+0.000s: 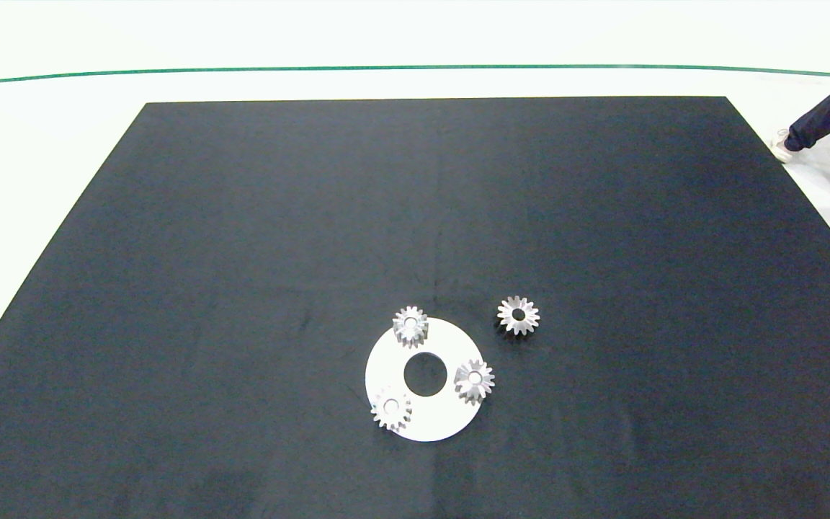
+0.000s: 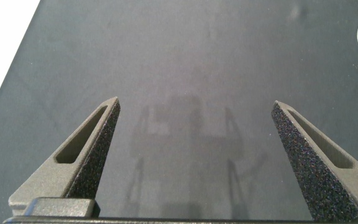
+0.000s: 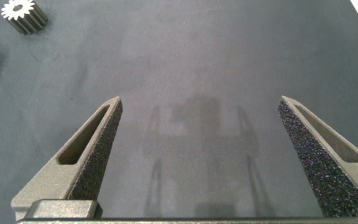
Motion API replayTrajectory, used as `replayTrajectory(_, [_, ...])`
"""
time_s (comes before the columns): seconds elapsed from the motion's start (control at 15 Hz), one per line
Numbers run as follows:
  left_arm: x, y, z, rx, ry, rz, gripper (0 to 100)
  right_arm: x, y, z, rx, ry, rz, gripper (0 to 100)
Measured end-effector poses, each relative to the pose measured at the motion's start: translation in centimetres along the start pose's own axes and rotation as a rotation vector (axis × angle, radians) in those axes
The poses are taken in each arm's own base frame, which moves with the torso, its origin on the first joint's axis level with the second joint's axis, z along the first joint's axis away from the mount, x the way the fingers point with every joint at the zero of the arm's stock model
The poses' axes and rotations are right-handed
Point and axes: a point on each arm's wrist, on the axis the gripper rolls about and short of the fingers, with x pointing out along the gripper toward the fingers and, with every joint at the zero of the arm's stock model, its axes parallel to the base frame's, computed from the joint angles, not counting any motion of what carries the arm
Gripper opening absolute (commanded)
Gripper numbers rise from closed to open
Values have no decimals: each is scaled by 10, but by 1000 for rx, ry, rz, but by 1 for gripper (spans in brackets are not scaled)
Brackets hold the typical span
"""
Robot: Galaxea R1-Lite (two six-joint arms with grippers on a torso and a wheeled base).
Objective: Remove an incorrectly installed larger gear and replace it with the correct smaller gear
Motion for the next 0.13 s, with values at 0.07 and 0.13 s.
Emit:
replayTrajectory(0.07, [0, 0, 0, 0, 0, 0, 100, 0, 0, 0, 0, 0, 0, 100])
replayTrajectory(0.13, [0, 0, 0, 0, 0, 0, 100, 0, 0, 0, 0, 0, 0, 100])
